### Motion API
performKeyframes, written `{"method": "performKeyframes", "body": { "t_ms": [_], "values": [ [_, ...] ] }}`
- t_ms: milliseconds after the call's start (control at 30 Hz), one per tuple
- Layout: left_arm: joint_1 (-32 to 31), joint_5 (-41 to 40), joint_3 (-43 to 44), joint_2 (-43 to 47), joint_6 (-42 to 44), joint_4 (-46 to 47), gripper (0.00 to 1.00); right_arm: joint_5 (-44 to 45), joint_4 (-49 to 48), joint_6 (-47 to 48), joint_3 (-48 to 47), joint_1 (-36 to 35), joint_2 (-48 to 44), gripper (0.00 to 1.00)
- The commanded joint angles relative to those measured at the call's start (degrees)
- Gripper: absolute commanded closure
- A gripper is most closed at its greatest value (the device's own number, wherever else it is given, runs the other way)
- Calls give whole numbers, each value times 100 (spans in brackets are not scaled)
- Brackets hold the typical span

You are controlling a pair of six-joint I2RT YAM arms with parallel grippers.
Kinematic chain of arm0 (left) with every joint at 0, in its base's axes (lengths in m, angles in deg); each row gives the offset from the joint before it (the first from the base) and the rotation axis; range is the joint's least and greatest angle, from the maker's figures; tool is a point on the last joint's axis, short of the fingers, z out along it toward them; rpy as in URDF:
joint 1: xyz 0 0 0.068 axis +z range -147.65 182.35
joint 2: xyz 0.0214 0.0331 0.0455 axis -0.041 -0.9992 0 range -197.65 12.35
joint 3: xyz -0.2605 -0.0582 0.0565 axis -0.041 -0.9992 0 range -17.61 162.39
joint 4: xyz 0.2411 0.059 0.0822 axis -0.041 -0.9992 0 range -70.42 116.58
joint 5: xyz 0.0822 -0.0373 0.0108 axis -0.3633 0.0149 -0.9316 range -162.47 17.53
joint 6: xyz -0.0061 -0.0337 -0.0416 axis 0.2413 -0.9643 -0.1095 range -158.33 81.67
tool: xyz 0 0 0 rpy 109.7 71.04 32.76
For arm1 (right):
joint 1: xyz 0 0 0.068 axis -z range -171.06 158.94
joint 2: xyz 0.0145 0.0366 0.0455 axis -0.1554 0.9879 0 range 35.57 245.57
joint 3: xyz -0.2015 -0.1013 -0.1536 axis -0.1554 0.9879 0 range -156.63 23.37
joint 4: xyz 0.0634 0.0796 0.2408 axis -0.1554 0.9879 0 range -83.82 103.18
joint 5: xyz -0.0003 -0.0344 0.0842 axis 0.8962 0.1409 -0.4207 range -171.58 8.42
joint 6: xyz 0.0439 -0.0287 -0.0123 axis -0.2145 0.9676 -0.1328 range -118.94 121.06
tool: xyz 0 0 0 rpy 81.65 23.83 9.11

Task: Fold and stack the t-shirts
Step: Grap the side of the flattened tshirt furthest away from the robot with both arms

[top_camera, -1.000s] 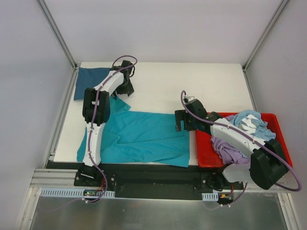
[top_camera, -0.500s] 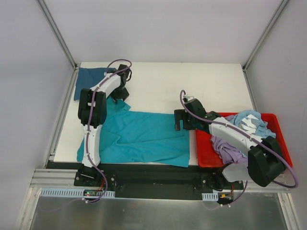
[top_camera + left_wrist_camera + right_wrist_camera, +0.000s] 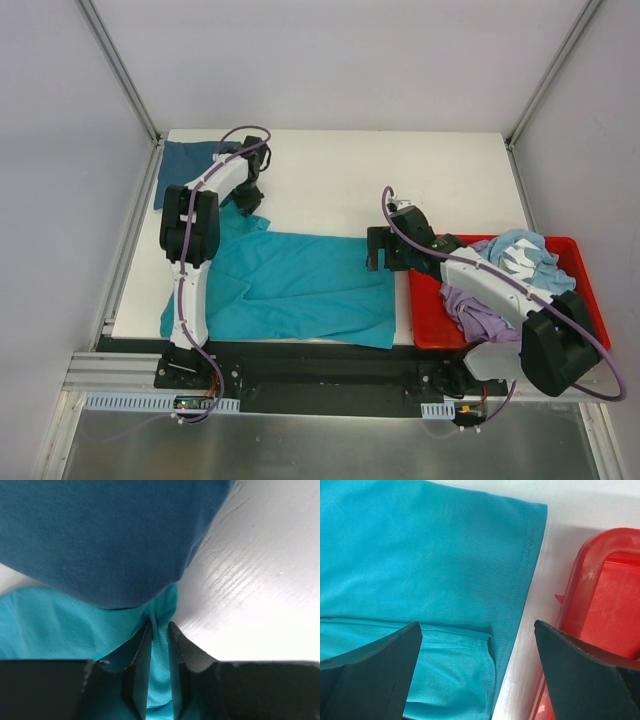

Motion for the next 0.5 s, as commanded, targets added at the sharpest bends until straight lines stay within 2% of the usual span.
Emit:
{"method": "performKeyframes", "body": {
  "t_ms": [0, 33, 167, 300, 467],
  "values": [
    [58, -51, -361, 85, -123, -327, 92, 393, 310, -37, 149, 156, -174, 2],
    [58, -60, -361, 85, -115, -327, 100, 393, 319, -45, 167, 174, -192, 2],
    [58, -34, -362, 93, -10, -231, 100, 384, 310, -37, 176, 200, -218, 2],
    [24, 327, 69, 154, 886, -47, 100, 437, 354, 42, 88, 236, -183, 2],
    [-12, 774, -527, 910, 1344, 937, 100, 585, 389, -62, -219, 227, 97, 1]
  ]
}}
